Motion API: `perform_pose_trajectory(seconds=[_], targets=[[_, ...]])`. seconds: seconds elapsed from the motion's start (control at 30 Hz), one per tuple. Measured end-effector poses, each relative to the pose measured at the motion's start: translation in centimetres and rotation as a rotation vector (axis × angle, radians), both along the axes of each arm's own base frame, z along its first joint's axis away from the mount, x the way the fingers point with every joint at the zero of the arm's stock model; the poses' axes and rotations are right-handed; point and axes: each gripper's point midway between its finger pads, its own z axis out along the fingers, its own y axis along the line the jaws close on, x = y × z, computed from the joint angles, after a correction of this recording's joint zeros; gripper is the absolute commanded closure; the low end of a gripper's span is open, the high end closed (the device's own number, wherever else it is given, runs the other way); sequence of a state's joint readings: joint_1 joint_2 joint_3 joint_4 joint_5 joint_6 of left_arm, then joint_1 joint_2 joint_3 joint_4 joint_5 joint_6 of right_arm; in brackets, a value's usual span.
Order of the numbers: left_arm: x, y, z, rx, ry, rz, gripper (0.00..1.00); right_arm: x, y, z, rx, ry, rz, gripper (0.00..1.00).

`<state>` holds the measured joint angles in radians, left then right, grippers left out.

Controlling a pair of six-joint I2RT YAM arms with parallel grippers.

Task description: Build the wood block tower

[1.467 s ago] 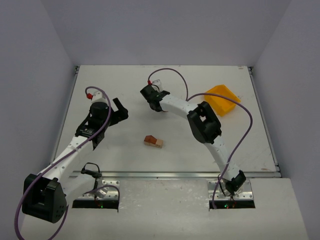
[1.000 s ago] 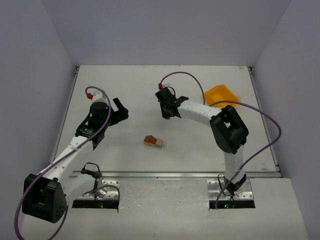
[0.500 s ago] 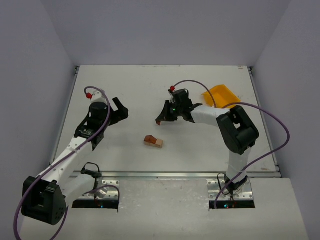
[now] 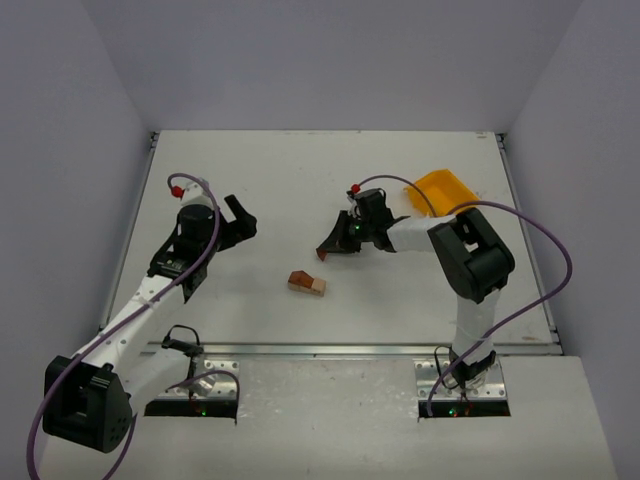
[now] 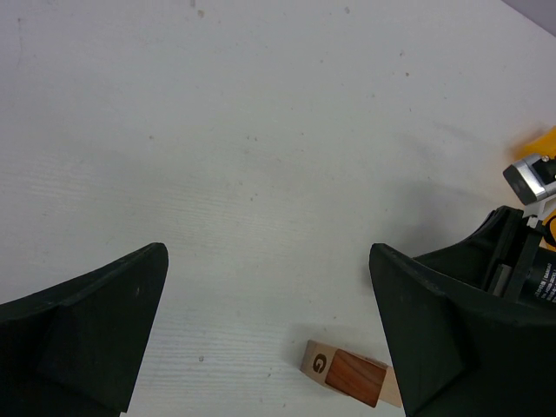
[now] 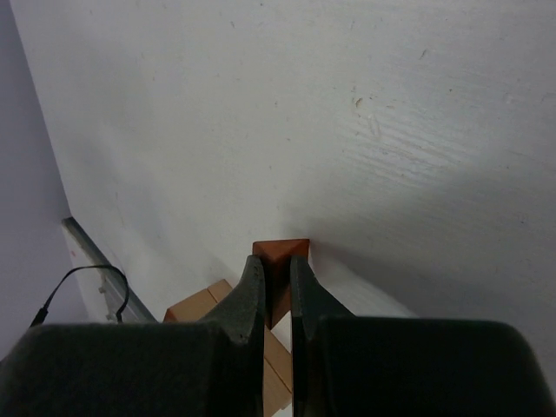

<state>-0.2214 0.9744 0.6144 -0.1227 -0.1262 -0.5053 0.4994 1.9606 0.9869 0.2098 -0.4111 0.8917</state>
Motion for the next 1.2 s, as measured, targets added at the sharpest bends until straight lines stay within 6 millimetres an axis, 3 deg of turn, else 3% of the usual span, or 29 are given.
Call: perform_pose_trajectory(seconds=[0.17,0.3,0.4,0.63,0.77,0.8,0.87,0.9,1.03,1.2], targets=[[0.0,0.0,0.0,0.0,-0.001,0.0,0.0,-0.1,-0.5,-0.2,0.019,0.003,-0.003,0.85],[0.0,0.0,0.1,0.0,-0.002,0.0,0.0,-0.1,-0.9,-0.3,0.025,0.0,-0.01,0.63],[0.0,0.0,0.1,-0.001,-0.002,0.0,0.0,-0.4,-1.8,-0.8,0.003,0.007,-0.028,0.61],[0.0,-0.2,0.1,-0.005,-0.002,-0.008,0.0,-0.2,-3.8,-0.7,-0.071,-0.017,-0.073,0.48],[0.0,-0.2,0.1,-0.006,-0.001,-0.01,0.0,0.0,-4.8,-0.2,-0.135,-0.066,-0.064,0.27],[0.0,-0.2,0.1,-0.006,-0.001,-0.01,0.0,-0.1,-5.0,-0.1,-0.148,-0.087,-0.039,0.18],[-0.1,-0.2,0.1,-0.005,-0.002,-0.01,0.0,-0.1,-4.9,0.4,-0.178,-0.16,0.078,0.04],[-0.1,-0.2,0.1,-0.006,-0.003,-0.01,0.0,0.0,-4.7,0.9,-0.192,-0.206,0.151,0.01],[-0.1,-0.2,0.5,-0.008,-0.015,-0.01,0.0,1.0,-3.2,4.8,-0.2,-0.501,0.54,0.01],[-0.1,0.0,0.5,-0.004,-0.017,-0.002,0.0,0.2,-2.2,8.0,-0.166,-0.842,0.972,0.01]])
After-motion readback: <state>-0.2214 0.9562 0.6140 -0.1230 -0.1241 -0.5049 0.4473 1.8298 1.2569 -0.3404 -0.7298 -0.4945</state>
